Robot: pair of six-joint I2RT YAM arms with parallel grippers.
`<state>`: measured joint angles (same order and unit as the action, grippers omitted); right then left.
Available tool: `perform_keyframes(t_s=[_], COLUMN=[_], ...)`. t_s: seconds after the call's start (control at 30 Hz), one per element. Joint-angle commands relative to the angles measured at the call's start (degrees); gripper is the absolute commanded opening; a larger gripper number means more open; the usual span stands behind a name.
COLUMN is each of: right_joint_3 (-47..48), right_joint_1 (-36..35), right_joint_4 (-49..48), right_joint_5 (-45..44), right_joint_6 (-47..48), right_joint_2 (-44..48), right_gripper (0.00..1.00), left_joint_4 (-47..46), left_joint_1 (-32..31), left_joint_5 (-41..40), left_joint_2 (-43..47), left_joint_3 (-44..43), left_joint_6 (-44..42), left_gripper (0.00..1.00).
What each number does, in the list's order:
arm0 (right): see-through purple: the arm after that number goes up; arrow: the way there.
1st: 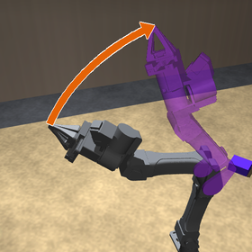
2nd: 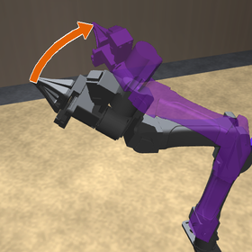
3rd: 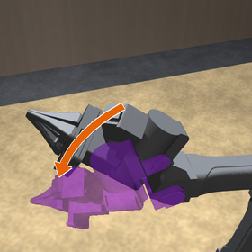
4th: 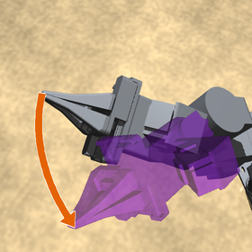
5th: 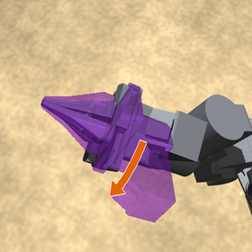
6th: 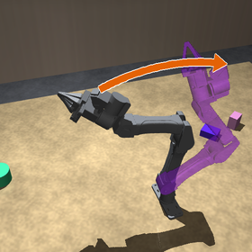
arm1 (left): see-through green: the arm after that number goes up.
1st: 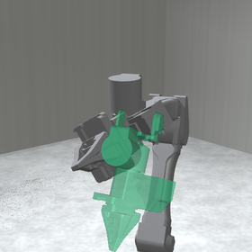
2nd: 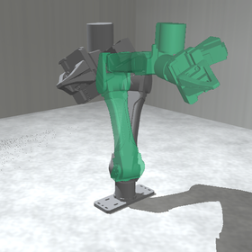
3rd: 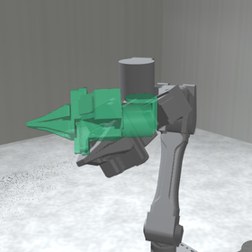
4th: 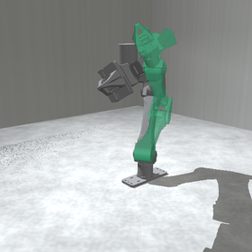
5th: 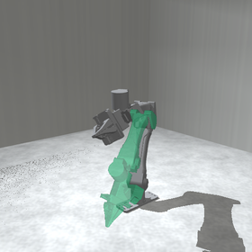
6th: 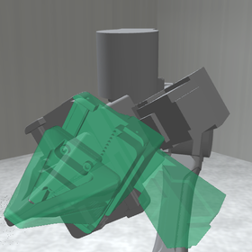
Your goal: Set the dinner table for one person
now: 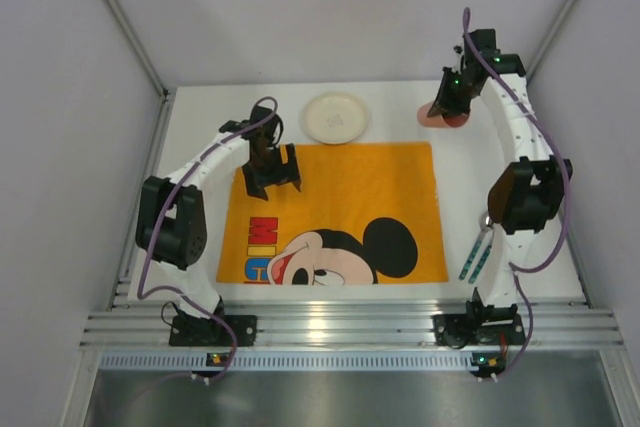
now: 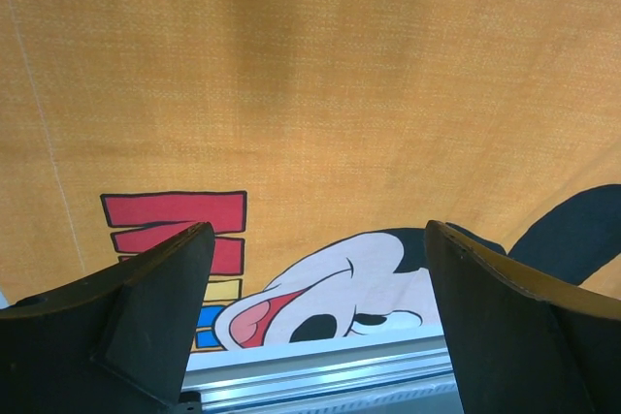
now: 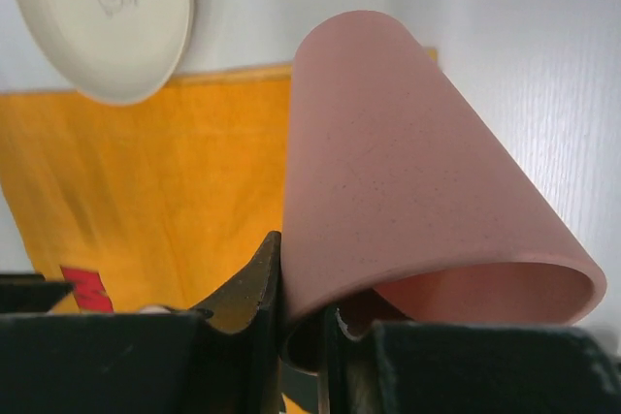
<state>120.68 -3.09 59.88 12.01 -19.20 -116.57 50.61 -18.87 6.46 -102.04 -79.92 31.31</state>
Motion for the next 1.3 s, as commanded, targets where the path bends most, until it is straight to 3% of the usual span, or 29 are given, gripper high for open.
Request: perform_keyframes(t_s=[0.0,0.27,0.63,0.9,0.93,1.03,1.07,1.27], right_joint_3=[-3.34,-6.78,-1.77,4.90,5.78,8.86,9.74,10.54], right_joint_1=[-1.91,-9.65,-13.60,-15.27,-15.54,-16.24,-16.33,-16.24], right_joint_4=[11.31,16.58,17.64,17.64,17.73,17.99,18.08,17.99], right_joint_5=[-1.98,-7.96,-11.65,-14.30,-14.21,-14.47,-14.47,-15.61], right_joint_6=[4.17,3.56,2.85,3.12,3.03,2.77,2.77,2.77], right_joint_2=[5.12,2.94,-4.71,-9.98,-10.34,-11.13,-11.22,-10.17], right_gripper=[0.00,0.00,0.00,0.02,0.04,0.25,0.37,0.55], left_joint_4=[-2.62,-3.94,-5.87,-6.05,-6.14,-6.14,-6.05,-5.08], left_joint_1=[-0.20,-0.20,-0.20,-0.20,-0.20,-0.20,-0.20,-0.20], left_joint_5=[2.33,3.30,2.51,2.77,2.86,3.03,2.95,2.42], left_joint_2=[0.17,1.84,7.73,7.65,7.38,6.77,6.68,4.57], left_joint_3=[-1.38,2.22,10.57,10.23,9.96,8.91,8.56,5.39], left_joint_6=[-0.37,0.07,1.65,2.09,2.09,2.18,2.18,1.56], left_gripper=[0.94,0.94,0.94,0.94,0.94,0.94,0.94,0.94])
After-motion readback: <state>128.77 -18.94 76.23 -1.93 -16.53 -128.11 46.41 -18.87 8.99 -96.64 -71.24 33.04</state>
